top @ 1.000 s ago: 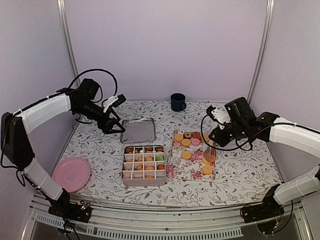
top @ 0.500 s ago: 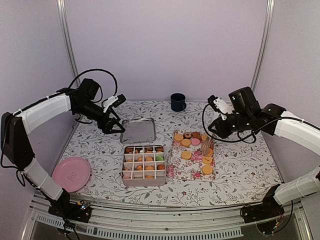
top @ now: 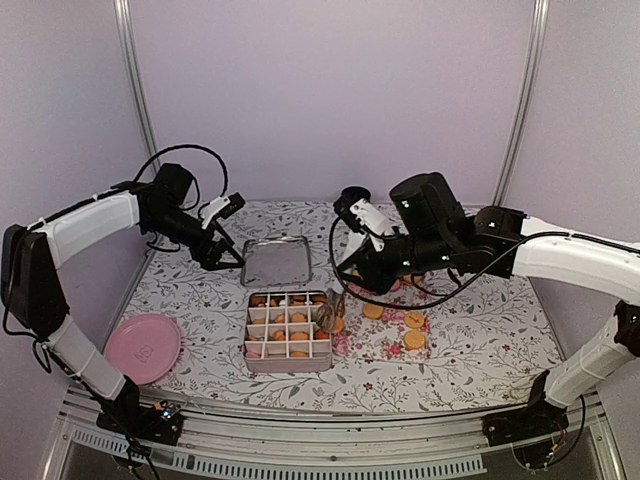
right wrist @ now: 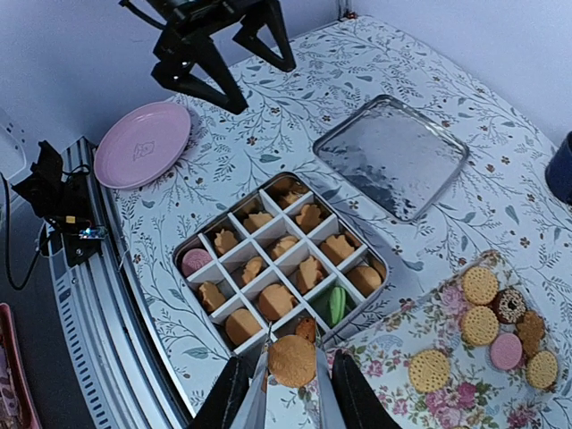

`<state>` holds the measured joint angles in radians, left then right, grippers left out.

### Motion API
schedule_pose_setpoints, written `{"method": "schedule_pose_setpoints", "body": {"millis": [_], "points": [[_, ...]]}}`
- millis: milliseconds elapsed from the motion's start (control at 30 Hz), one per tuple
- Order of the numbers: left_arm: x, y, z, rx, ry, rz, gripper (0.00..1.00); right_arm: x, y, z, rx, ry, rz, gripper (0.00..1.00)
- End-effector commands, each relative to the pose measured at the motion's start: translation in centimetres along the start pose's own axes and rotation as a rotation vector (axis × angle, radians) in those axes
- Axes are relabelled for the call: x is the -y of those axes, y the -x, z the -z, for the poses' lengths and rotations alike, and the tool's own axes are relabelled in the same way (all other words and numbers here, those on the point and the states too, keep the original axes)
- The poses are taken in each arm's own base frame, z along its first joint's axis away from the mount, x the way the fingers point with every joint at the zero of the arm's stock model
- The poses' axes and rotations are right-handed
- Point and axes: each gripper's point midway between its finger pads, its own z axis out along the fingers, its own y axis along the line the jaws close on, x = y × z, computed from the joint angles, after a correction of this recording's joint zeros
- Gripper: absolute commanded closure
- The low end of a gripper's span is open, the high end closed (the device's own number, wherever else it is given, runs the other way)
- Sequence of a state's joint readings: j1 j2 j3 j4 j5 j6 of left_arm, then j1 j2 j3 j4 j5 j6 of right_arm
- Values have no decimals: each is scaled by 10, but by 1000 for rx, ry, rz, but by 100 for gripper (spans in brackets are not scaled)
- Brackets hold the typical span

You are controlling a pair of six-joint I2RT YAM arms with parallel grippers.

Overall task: Pack the cookies
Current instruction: Place the fake cookies in the empty pocket of the box.

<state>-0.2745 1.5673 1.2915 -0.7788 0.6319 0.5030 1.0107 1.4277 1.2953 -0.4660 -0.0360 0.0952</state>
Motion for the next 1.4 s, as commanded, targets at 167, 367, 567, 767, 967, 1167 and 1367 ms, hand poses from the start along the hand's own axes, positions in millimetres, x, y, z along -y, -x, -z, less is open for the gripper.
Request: {"method": "schedule_pose_setpoints", "body": {"millis": [167,367,567,767,967,1167,1367], "points": [[-9,-12,-3,-7,8,33,6,-43,17,-35,65,89,9,94],[-9,-13,-3,-11,13,24,5,-43,12,-42,62,90,4,80],[-9,-13,-4,-8,7,25,5,-43,4,-39,44,95,3,69],[-8,-11,-3,-5,3,25,5,-43,-4,-33,26,99,11,67],[-7,-10,-2,-3,-2,29,5,-41,-12,-32,3,93,6,61],[-7,-7,-1,5,-4,26,5,-40,-7,-29,20,90,10,56],[-6,-8,-1,0,-4,26,5,-39,-1,-26,36,80,11,59]]}}
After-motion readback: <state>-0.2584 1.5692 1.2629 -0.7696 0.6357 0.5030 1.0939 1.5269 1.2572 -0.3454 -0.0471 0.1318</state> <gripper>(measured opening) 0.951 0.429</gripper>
